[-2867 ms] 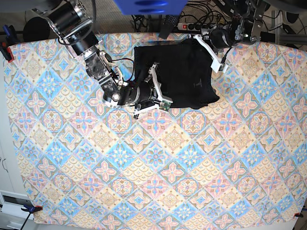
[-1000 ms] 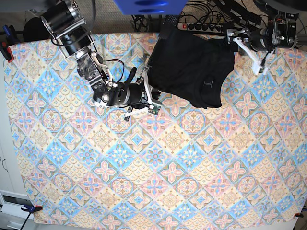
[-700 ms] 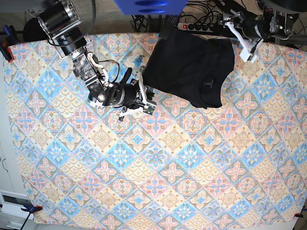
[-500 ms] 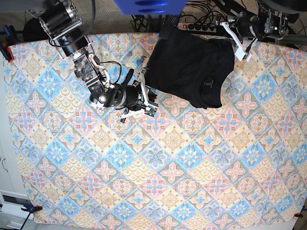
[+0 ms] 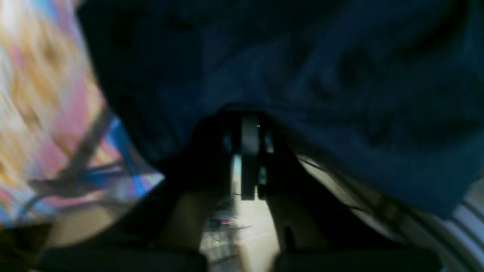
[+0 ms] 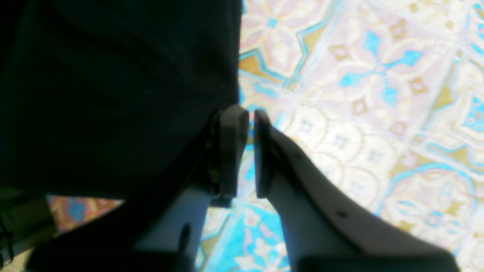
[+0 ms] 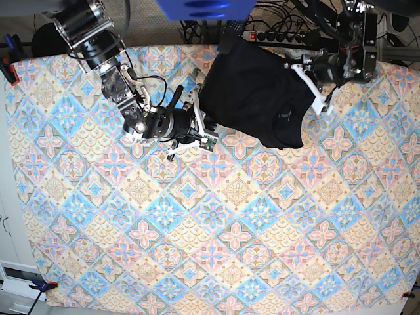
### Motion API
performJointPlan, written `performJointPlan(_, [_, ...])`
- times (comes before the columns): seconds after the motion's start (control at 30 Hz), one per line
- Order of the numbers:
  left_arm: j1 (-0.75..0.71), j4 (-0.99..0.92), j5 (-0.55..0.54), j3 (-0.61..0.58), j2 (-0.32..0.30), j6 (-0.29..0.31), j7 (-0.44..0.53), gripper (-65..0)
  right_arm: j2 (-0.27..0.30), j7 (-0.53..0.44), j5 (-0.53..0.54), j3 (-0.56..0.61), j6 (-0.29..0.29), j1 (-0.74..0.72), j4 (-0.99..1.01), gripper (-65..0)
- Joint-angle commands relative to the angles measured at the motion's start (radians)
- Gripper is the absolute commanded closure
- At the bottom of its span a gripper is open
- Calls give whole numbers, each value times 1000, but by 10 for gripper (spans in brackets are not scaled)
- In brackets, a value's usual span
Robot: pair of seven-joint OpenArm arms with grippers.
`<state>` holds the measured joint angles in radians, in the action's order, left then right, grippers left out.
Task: Fold the T-shirt properly
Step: 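Fold the lifted shirt part back over the bundle with the left gripper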
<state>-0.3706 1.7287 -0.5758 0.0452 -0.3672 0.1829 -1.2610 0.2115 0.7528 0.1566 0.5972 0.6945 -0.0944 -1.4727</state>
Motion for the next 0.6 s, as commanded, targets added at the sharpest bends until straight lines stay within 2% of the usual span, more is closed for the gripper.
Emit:
performJointPlan(0.0, [22, 15, 23, -5, -6, 2, 8, -32, 9, -19, 13, -4, 4, -15, -21, -64])
performJointPlan(0.13, [100, -34, 86, -60, -6, 2, 8, -33, 15, -19, 13, -6, 4, -14, -42, -63])
performJointPlan(0.3, [209, -138, 113, -110, -5, 2, 16, -32, 59, -19, 14, -23, 4, 15, -95, -63])
performJointPlan(0.5, [290, -169, 162, -175, -5, 2, 120, -32, 64, 6, 14, -119, 4, 68, -151, -63])
performJointPlan(0.57, [344, -212, 199, -204, 29, 2, 123, -32, 64, 29, 14, -128, 4, 69, -170, -63])
